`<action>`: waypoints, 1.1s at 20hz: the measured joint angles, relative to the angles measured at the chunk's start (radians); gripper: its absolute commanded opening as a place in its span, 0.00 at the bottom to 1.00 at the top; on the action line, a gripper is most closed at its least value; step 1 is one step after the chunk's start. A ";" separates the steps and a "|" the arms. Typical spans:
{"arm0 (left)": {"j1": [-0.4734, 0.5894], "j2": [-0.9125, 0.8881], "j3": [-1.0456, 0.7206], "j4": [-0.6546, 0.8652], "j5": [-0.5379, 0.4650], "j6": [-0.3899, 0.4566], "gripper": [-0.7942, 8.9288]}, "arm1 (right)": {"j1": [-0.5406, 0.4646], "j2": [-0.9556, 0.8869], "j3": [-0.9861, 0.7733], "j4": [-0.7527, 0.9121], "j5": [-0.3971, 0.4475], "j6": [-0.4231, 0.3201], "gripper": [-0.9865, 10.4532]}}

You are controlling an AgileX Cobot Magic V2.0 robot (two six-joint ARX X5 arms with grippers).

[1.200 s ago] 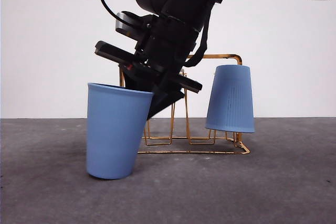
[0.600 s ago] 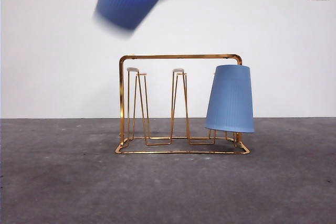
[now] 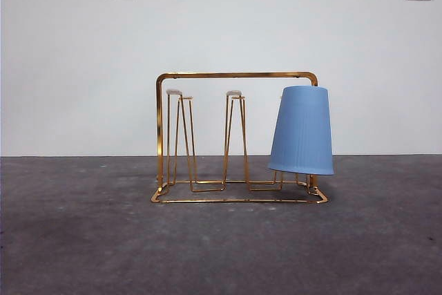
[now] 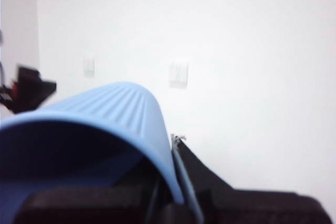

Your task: Pick up cup 1,put cup 1 in the cup rack,pick up cup 2,put cup 2 in the cup rack

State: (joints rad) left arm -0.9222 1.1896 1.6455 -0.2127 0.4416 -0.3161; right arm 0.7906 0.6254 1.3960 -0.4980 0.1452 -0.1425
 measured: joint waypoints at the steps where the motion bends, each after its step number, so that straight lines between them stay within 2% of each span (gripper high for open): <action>1: 0.000 0.020 0.000 0.049 0.047 -0.021 0.57 | 0.000 -0.014 0.000 0.017 -0.010 -0.009 0.08; 3: 0.000 0.058 0.000 0.133 0.115 -0.060 0.57 | 0.000 -0.032 -0.002 0.053 -0.041 -0.022 0.08; 8: -0.021 0.148 0.000 0.347 0.203 -0.174 0.58 | 0.000 -0.042 -0.003 0.146 -0.158 -0.035 0.08; 11: -0.031 0.193 0.000 0.453 0.224 -0.237 0.67 | 0.000 -0.032 -0.004 0.192 -0.198 -0.039 0.08; 17: -0.044 0.254 0.000 0.603 0.242 -0.324 0.66 | 0.000 0.005 -0.004 0.260 -0.227 -0.041 0.08; 22: -0.061 0.270 0.000 0.696 0.241 -0.351 0.66 | 0.000 0.055 -0.004 0.288 -0.249 -0.042 0.08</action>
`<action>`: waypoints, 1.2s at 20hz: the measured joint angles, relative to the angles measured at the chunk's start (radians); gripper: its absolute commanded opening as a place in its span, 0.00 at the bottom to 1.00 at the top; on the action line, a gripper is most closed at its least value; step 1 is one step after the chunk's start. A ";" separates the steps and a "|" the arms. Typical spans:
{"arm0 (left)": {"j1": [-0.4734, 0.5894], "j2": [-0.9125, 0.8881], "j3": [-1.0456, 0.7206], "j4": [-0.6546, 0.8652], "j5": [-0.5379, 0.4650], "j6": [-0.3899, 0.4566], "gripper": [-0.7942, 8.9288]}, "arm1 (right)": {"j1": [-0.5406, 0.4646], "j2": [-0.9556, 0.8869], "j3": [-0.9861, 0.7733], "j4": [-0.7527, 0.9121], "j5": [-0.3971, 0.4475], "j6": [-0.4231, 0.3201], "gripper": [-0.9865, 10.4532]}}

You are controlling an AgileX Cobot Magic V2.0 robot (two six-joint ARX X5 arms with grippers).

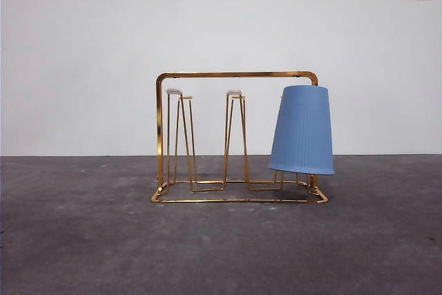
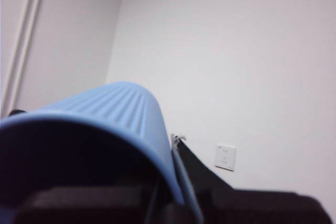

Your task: Pick up cup 1,put cup 1 in the cup rack,pick up cup 2,put cup 2 in the cup rack

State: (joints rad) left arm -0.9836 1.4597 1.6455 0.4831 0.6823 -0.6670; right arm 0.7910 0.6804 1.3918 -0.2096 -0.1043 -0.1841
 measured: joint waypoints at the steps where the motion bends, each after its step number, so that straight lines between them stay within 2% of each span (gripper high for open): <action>1: -0.002 0.000 0.000 0.006 0.000 0.000 0.66 | 0.000 0.012 0.000 0.007 -0.001 0.000 0.08; 10: -0.001 0.000 0.000 0.020 -0.002 -0.019 0.65 | 0.000 0.103 -0.001 0.016 -0.036 0.000 0.08; 15: -0.002 0.000 0.000 0.021 0.002 -0.026 0.33 | 0.001 0.101 -0.002 0.016 -0.043 0.000 0.08; 23: -0.002 0.002 0.000 0.023 0.003 -0.042 0.07 | 0.002 0.092 -0.002 0.016 -0.057 0.000 0.08; 24: -0.002 0.002 0.000 0.023 0.003 -0.043 0.07 | 0.002 0.092 -0.002 0.016 -0.057 0.000 0.08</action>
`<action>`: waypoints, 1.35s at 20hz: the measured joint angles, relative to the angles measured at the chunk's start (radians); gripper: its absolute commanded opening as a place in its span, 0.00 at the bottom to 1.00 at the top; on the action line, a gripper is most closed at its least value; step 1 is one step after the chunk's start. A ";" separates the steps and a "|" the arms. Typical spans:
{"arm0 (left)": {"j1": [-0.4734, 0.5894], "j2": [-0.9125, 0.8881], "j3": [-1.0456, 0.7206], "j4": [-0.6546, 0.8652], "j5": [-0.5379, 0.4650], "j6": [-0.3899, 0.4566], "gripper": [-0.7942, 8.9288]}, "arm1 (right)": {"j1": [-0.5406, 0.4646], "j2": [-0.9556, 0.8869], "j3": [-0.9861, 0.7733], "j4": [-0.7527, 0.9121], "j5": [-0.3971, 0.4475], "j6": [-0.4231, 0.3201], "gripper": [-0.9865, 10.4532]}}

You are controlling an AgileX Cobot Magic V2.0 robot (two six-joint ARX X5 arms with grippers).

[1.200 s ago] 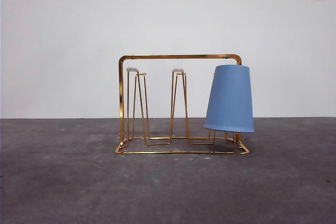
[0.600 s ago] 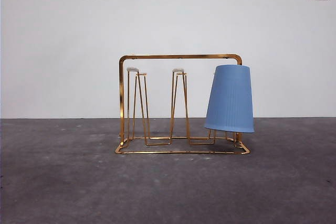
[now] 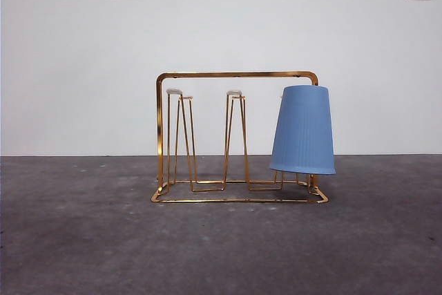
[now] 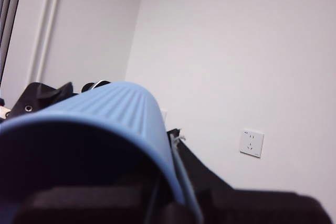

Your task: Pick up cup 1,put cup 1 in the cup rack,pick up cup 2,put cup 2 in the cup rack

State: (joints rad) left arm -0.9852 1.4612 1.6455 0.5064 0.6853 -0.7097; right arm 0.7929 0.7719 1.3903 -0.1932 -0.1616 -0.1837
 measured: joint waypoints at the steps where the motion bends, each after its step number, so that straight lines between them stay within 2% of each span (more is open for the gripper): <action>1: 0.000 0.000 0.000 0.000 0.000 -0.002 0.07 | 0.000 0.000 0.000 0.000 0.000 0.000 0.08; 5: 0.000 0.000 0.000 0.000 0.000 -0.005 0.07 | 0.000 0.000 0.000 -0.007 0.001 0.000 0.10; 10: 0.004 -0.002 0.000 -0.021 -0.001 -0.004 0.07 | 0.000 -0.006 0.000 -0.050 0.034 0.000 0.22; 16: 0.036 -0.075 -0.001 -0.190 -0.058 0.076 0.07 | -0.001 -0.029 0.000 -0.143 0.076 0.000 0.23; 21: 0.037 -0.192 -0.001 -0.438 -0.198 0.227 0.07 | -0.001 -0.061 0.000 -0.215 0.084 0.000 0.23; 27: 0.037 -0.322 -0.001 -0.827 -0.513 0.437 0.07 | -0.001 -0.109 0.000 -0.372 0.134 0.000 0.23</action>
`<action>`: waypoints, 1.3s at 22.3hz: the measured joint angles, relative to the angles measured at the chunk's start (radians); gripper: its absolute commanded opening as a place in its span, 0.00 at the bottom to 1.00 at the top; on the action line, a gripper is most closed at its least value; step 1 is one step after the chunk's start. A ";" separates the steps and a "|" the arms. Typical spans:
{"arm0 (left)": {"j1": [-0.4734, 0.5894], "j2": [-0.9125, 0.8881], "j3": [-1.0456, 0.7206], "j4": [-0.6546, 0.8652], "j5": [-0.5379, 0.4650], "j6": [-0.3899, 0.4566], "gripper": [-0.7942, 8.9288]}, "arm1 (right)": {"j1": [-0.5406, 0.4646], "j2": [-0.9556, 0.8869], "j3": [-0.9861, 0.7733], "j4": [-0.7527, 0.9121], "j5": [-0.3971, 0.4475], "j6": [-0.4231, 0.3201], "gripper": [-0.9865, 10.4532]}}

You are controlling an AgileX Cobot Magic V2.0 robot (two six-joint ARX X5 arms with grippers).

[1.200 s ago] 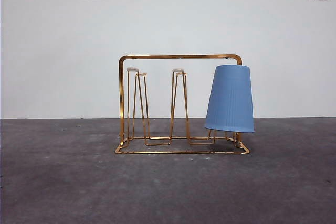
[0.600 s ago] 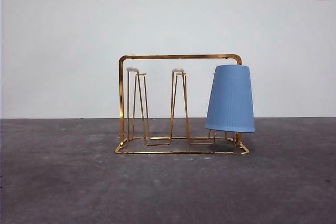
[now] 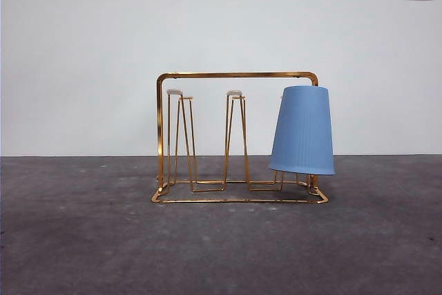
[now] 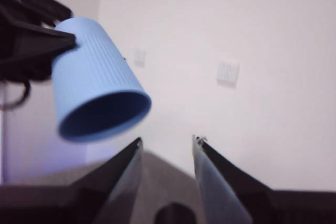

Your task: Pick up cup 1,put cup 1 in the cup rack,pick up cup 2,put cup 2 in the cup rack

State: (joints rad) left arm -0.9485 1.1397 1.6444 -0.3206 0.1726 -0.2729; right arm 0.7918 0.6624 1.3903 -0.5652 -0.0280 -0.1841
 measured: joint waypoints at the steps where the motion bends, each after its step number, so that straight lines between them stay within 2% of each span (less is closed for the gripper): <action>1: 0.000 -0.018 0.000 -0.066 -0.070 0.029 0.07 | 0.000 -0.005 0.000 -0.034 0.008 0.000 0.23; 7: -0.020 -0.052 0.001 -0.404 -0.452 0.119 0.07 | 0.000 -0.014 0.000 -0.185 0.052 0.000 0.23; 10: -0.024 -0.023 -0.014 -0.511 -0.581 0.132 0.07 | 0.000 -0.014 0.000 -0.199 0.055 0.000 0.23; 19: -0.013 -0.010 -0.303 -0.243 -0.663 0.140 0.07 | 0.000 -0.014 0.000 -0.250 0.060 0.012 0.23; 25: 0.086 0.031 -0.429 -0.130 -0.655 0.146 0.07 | 0.000 -0.014 0.000 -0.291 0.066 0.036 0.23; 29: 0.157 0.072 -0.433 -0.082 -0.589 0.159 0.07 | 0.000 -0.015 0.000 -0.319 0.066 0.055 0.23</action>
State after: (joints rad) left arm -0.7918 1.2121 1.2118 -0.4026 -0.4164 -0.1143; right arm 0.7918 0.6476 1.3903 -0.8845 0.0383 -0.1295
